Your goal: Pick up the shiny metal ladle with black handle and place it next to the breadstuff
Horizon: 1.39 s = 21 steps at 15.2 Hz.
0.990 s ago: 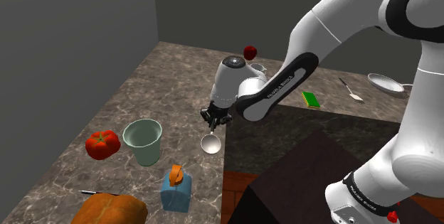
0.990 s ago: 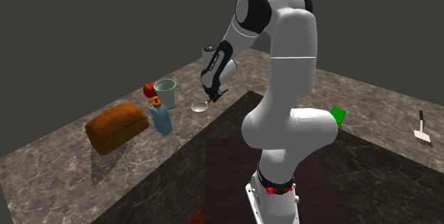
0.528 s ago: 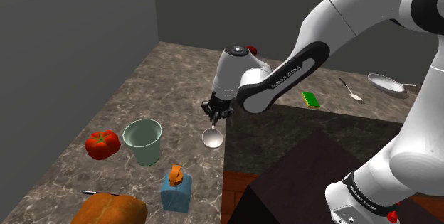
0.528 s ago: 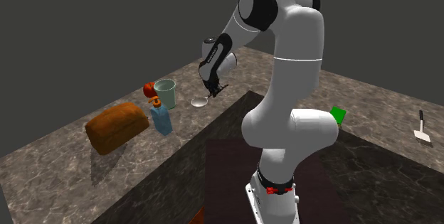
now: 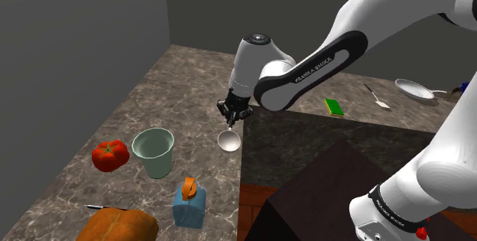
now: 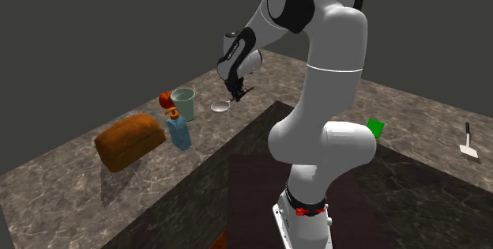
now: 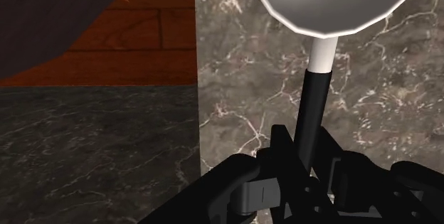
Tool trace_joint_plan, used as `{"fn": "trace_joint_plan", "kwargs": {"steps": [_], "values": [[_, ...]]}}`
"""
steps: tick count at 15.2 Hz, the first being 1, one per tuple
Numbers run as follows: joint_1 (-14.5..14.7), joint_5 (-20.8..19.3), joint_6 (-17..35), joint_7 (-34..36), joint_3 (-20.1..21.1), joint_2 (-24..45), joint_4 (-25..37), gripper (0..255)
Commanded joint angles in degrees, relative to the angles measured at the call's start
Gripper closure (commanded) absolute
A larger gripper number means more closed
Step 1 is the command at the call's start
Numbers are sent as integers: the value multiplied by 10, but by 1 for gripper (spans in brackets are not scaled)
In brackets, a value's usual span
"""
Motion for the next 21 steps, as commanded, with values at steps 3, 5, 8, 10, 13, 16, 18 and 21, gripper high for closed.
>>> {"fn": "trace_joint_plan", "kwargs": {"steps": [3,5,8,10,13,16,18,21], "values": [[-10,32,-25,-24,14,-29,1,255],[-14,46,-38,-35,20,-42,3,255],[-18,67,-58,-50,26,-61,7,255],[-21,80,-71,-60,29,-73,11,255],[-23,97,-92,-73,33,-90,17,255],[-25,114,-113,-85,35,-107,25,255],[-19,118,-112,-76,41,-117,14,255],[1,132,-108,-45,60,-145,-14,255]]}}
